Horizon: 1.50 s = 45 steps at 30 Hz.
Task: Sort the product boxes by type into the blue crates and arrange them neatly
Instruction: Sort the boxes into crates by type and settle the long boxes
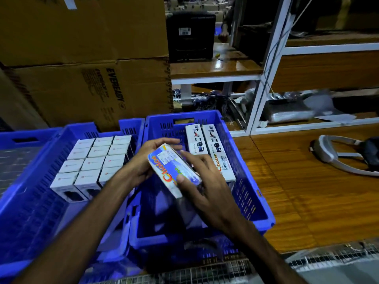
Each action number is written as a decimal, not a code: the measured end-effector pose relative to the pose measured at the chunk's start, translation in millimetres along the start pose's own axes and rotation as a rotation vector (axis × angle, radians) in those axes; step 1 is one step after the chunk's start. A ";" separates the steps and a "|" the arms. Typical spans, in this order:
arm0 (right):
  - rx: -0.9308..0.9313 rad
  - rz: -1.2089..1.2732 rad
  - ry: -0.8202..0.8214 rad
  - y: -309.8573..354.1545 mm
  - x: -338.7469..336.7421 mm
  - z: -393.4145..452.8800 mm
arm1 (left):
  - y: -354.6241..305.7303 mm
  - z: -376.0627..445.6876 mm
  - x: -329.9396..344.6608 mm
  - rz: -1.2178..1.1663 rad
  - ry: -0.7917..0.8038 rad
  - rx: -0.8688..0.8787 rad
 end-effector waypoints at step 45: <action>0.351 0.763 0.114 -15.1 -16.7 10.4 | -2.4 15.6 -33.5 -0.938 0.236 0.226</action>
Point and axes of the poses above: each hand's wrist, its own z-axis towards the middle knuckle, its own x-axis out of the palm, y = z × x, the point moved 1 cm from there along z, towards the middle knuckle, and after that the axes turned 8 degrees about -x, right-handed, at the moved point
